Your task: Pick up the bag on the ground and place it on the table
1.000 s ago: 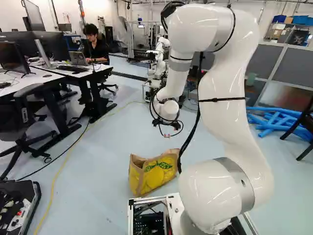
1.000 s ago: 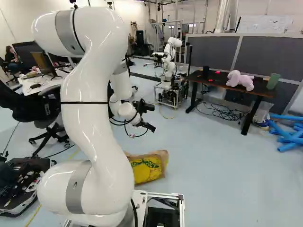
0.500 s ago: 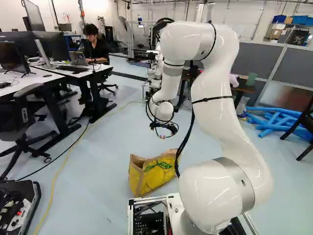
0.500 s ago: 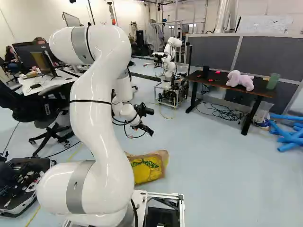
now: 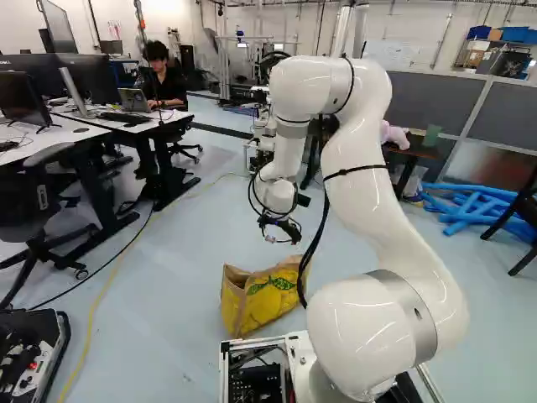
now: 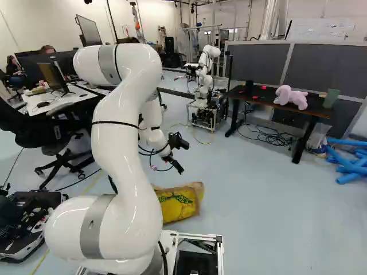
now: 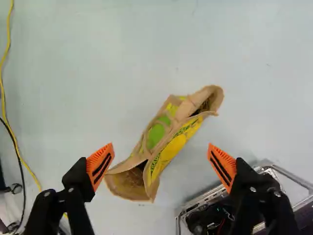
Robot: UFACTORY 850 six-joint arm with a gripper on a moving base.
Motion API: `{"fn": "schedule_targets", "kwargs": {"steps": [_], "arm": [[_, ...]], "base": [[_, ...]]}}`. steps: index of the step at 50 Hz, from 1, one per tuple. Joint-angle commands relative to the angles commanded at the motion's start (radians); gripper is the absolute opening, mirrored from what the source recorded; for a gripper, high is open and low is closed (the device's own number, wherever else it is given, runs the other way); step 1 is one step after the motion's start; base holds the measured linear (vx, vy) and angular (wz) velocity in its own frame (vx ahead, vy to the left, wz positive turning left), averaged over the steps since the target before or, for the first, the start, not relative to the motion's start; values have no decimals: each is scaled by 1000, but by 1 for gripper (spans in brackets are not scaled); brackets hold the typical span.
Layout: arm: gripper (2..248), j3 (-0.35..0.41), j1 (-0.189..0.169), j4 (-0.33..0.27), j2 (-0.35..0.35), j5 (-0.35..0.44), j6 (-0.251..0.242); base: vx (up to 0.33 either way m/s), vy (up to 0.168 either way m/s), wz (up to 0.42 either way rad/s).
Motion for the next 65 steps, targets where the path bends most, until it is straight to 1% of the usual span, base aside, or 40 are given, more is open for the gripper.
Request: {"fn": "schedule_targets", "kwargs": {"steps": [43,48,54,65], "arm": [[247,-114,0,4,-173,-39,455],[247,-127,0,4,-192,-42,502],[247,-144,0,4,-215,-43,527],[247,-177,0,4,-259,-52,535]], "base": [[0,0,0],[0,0,0],[0,0,0],[0,0,0]]}}
